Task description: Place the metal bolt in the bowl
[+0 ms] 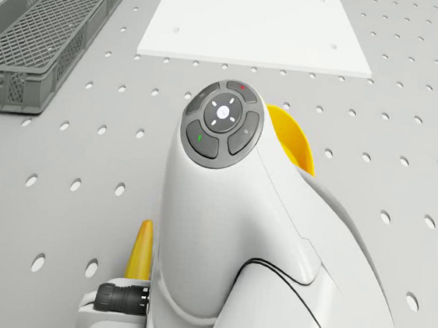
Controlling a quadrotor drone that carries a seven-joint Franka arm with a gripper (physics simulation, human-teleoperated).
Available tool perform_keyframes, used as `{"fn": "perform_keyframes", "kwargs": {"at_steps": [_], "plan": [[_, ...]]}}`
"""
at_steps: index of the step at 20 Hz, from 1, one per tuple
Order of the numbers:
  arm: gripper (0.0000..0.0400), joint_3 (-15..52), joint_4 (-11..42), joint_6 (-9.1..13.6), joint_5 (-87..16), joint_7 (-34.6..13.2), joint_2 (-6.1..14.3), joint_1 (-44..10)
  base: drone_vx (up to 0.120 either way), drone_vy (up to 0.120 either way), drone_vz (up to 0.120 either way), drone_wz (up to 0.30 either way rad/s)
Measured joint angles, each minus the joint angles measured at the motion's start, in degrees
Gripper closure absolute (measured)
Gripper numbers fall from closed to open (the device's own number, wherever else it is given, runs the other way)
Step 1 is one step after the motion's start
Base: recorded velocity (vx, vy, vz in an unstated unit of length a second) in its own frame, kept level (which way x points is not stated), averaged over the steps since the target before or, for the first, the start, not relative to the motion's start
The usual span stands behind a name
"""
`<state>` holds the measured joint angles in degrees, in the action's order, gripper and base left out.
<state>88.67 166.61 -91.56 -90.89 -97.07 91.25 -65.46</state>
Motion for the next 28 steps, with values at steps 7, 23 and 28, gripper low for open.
{"fn": "perform_keyframes", "kwargs": {"at_steps": [7,23,28], "plan": [[0.0300,0.04,0.00,-0.23,0.09,0.00,0.25,-0.01,0.120,-0.091,0.000,0.000],[0.0300,0.10,0.00,-0.60,0.24,-0.01,0.64,-0.01,0.120,-0.013,0.000,0.000],[0.0300,0.11,0.00,-0.68,0.28,-0.01,0.73,-0.02,0.120,0.000,0.000,0.000]]}}
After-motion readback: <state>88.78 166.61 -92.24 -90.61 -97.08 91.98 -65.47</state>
